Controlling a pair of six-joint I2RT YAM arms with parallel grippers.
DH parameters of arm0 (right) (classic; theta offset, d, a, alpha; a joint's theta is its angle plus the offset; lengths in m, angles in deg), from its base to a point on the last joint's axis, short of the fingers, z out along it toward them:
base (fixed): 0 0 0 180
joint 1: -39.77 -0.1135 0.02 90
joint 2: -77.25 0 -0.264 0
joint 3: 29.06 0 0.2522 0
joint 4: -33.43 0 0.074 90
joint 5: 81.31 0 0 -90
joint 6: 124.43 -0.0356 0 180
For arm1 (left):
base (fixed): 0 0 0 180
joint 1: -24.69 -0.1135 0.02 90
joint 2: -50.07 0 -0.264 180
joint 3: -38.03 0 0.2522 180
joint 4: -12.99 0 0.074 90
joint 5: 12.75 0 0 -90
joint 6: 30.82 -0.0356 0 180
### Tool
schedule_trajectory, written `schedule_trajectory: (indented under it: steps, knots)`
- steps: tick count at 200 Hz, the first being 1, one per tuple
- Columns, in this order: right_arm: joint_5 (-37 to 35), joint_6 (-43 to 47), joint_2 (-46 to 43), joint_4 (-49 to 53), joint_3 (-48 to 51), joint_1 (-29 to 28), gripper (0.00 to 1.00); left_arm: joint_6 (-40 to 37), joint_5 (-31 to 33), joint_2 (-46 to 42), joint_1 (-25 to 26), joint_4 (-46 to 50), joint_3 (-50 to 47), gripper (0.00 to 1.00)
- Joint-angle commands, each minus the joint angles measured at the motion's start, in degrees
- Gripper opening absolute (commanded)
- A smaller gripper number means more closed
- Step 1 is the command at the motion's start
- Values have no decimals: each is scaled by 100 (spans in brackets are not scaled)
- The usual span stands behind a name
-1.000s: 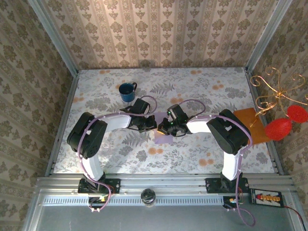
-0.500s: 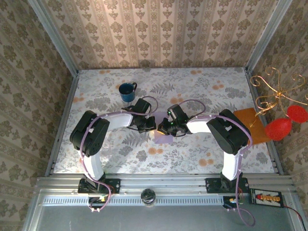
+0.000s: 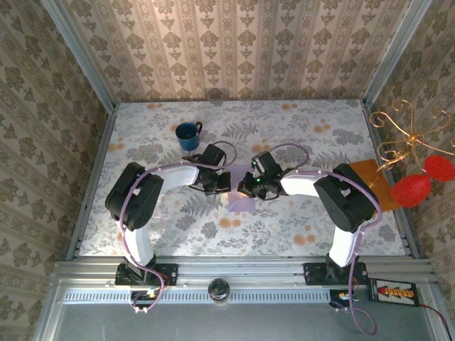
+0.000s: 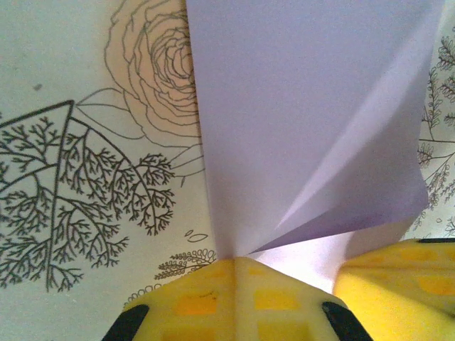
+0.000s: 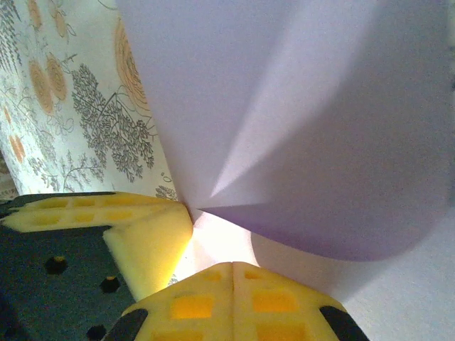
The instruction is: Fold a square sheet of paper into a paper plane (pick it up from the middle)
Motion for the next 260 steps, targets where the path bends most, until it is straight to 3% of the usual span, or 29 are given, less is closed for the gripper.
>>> schedule_trajectory:
  steps: [1, 40, 138, 207, 260]
  knots:
    - [-126, 390, -9, 434, 6, 86, 0, -168, 294, 283, 30, 494, -14, 0]
    - [207, 475, 140, -26, 160, 104, 0, -167, 326, 317, 43, 504, 13, 0]
    - [-230, 399, 469, 175, 609, 107, 0, -214, 383, 80, 43, 599, 200, 0]
    - [-591, 415, 479, 720, 678, 114, 0, -10, -294, -958, 165, -35, -121, 0]
    - [-681, 261, 522, 928, 628, 114, 0, 308, -1010, -954, 414, -627, -619, 0]
